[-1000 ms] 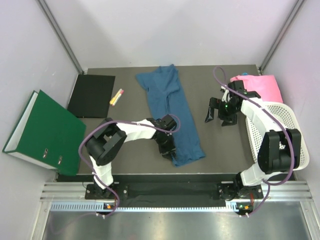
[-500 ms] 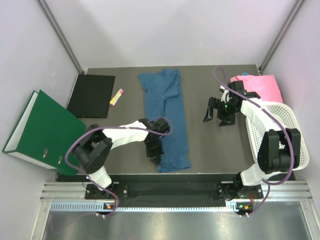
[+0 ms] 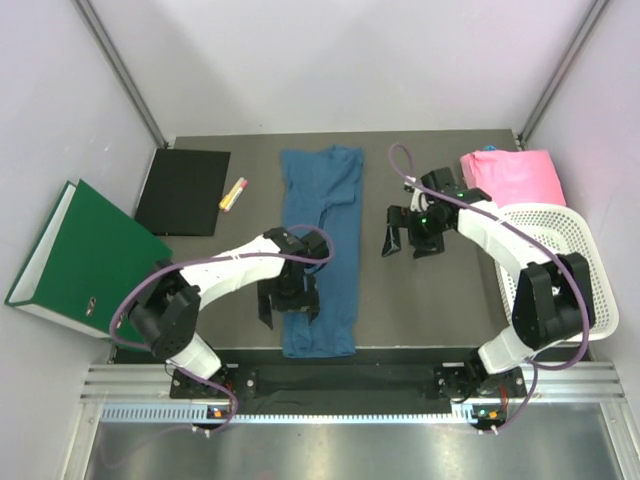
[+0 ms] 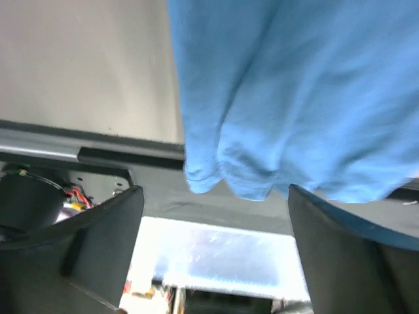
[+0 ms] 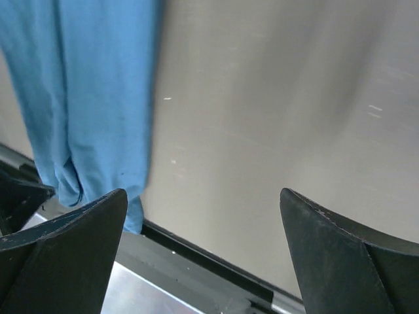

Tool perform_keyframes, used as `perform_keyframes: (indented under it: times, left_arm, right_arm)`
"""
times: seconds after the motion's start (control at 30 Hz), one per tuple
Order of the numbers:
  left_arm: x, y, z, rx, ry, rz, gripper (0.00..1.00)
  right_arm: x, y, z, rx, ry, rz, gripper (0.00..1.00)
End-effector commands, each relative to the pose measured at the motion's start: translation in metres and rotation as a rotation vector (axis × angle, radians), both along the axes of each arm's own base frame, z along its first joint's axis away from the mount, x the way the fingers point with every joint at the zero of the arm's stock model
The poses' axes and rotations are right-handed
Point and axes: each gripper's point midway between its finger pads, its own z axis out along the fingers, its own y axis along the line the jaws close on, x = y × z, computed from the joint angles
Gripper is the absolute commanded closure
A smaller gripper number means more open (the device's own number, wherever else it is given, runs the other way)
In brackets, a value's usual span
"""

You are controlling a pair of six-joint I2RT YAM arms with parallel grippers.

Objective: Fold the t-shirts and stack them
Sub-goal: Rotate the tshirt 90 degrees, then grab the bottom of the folded rectangular tshirt with both arms

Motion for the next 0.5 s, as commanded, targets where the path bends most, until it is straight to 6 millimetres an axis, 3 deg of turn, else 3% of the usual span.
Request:
perform_keyframes:
  times: [0.0, 0.1, 0.13, 0.17, 0.23, 0.27, 0.3, 0.37, 0.4, 0.47]
  left_arm:
    - [0.031, 0.018, 0.048, 0.088, -0.181, -0.015, 0.02]
    - [0.053, 0.025, 0.064, 0.115, -0.259, -0.011, 0.02]
    - [0.063, 0.029, 0.068, 0.119, -0.284, 0.009, 0.02]
    - [0.069, 0.032, 0.071, 0.114, -0.297, 0.005, 0.02]
    - [0.088, 0.040, 0.074, 0.096, -0.328, 0.053, 0.02]
    - [0.092, 0.042, 0.075, 0.072, -0.322, 0.051, 0.02]
    - [0.099, 0.046, 0.075, 0.060, -0.326, 0.065, 0.02]
    - [0.115, 0.059, 0.076, 0.041, -0.329, 0.097, 0.02]
    - [0.120, 0.064, 0.077, 0.045, -0.329, 0.103, 0.02]
    - [0.129, 0.073, 0.078, 0.063, -0.319, 0.099, 0.02]
  right_arm:
    - [0.019, 0.024, 0.001, 0.070, -0.083, -0.009, 0.00]
    - [0.050, 0.033, -0.006, 0.081, -0.124, -0.048, 0.01]
    - [0.066, 0.038, 0.002, 0.094, -0.154, -0.063, 0.00]
    - [0.078, 0.041, -0.009, 0.092, -0.147, -0.072, 0.00]
    - [0.110, 0.054, 0.004, 0.125, -0.213, -0.090, 0.01]
    - [0.121, 0.058, -0.008, 0.124, -0.199, -0.094, 0.02]
    - [0.140, 0.063, 0.006, 0.143, -0.244, -0.103, 0.02]
    - [0.159, 0.069, -0.003, 0.144, -0.245, -0.118, 0.02]
    - [0.174, 0.073, 0.012, 0.155, -0.286, -0.125, 0.02]
    - [0.187, 0.077, 0.006, 0.154, -0.283, -0.133, 0.02]
